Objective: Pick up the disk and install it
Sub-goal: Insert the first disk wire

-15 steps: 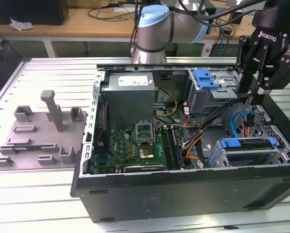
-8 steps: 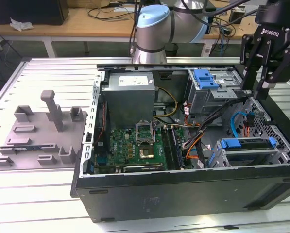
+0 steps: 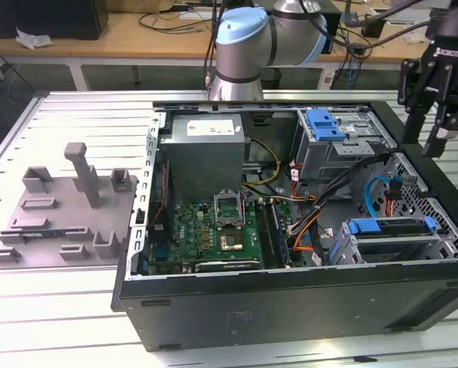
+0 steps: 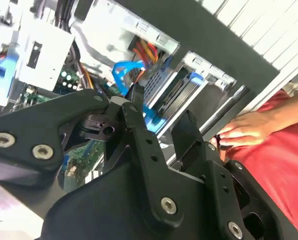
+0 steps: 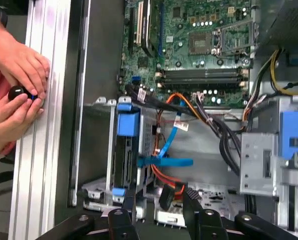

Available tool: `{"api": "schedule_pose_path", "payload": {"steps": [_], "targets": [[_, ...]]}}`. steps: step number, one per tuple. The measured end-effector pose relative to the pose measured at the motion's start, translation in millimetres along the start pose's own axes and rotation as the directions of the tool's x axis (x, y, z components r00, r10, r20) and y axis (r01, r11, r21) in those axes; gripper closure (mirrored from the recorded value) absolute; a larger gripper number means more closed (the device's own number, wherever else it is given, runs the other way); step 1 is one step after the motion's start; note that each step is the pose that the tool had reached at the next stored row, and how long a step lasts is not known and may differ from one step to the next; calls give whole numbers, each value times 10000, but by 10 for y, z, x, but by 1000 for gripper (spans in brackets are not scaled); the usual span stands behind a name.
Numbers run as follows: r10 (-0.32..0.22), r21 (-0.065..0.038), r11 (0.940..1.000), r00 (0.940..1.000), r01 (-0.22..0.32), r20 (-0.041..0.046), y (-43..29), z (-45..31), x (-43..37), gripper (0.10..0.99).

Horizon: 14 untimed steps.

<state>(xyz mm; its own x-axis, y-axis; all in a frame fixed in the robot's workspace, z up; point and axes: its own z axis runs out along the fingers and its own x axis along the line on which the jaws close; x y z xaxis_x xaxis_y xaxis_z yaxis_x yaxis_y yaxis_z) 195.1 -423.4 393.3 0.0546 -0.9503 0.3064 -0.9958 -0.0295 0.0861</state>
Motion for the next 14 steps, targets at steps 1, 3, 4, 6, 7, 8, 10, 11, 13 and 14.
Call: {"api": "schedule_pose_path", "payload": {"steps": [1, 3, 4, 6, 7, 8, 10, 11, 13, 14], "targets": [[7, -4, 10000, 10000, -7, 3, -32, 15, -4, 584], [39, -13, 10000, 10000, -39, 4, -106, 60, -17, 584], [55, -19, 10000, 10000, -55, 6, -116, 76, -21, 584], [185, -60, 9998, 9998, -185, 18, -123, 138, -41, 584], [242, -79, 9997, 9997, -242, 21, -125, 158, -48, 584], [274, -90, 9996, 9996, -273, 22, -126, 170, -52, 584], [484, -157, 9987, 9988, -483, 1, -130, 205, -63, 584], [599, -191, 9980, 9982, -599, -4, -130, 211, -65, 584], [849, -267, 9960, 9964, -849, -21, -131, 225, -70, 584], [952, -296, 9950, 9955, -953, -34, -132, 230, -71, 584]]}}
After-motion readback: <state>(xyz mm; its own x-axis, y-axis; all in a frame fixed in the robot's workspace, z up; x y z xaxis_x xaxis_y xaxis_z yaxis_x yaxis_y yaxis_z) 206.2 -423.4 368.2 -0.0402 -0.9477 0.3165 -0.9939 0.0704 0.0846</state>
